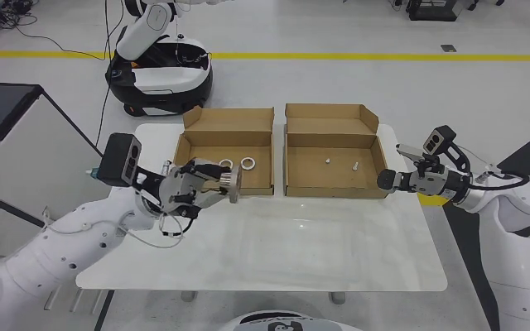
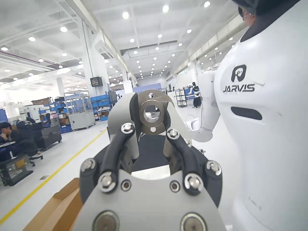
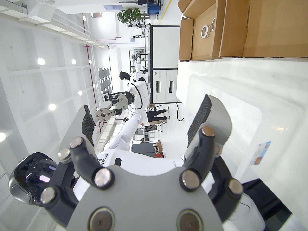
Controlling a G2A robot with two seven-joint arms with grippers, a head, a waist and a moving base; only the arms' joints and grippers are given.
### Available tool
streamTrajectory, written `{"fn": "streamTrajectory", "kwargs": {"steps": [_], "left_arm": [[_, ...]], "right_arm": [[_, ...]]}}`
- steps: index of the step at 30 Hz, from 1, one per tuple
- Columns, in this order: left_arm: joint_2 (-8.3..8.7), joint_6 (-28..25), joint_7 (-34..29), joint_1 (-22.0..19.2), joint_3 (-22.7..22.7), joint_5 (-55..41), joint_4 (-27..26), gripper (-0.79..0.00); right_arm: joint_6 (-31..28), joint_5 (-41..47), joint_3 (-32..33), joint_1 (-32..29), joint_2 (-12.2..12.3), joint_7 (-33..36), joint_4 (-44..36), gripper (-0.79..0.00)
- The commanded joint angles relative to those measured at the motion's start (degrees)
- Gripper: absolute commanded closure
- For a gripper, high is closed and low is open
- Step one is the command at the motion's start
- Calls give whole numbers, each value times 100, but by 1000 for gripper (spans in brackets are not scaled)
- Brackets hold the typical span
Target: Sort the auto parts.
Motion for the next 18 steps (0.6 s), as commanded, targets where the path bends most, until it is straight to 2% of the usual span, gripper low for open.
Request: {"fn": "streamTrajectory", "kwargs": {"steps": [1,5,10,14,18], "left_arm": [[-46,-50,-50,146,-185,-156,-156,0],[-188,-321,-320,506,-675,-562,-328,0],[-477,-1074,-1074,1076,-1585,-1382,-353,0],[-738,-1074,-1075,1550,-2039,-1370,-535,0],[-954,-1074,-1075,1850,-2301,-1337,-702,0]], "right_arm": [[0,0,0,0,0,0,0,-785],[0,0,0,0,0,0,0,-785],[0,0,0,0,0,0,0,-785],[0,0,0,0,0,0,0,-785],[0,0,0,0,0,0,0,-785]]}}
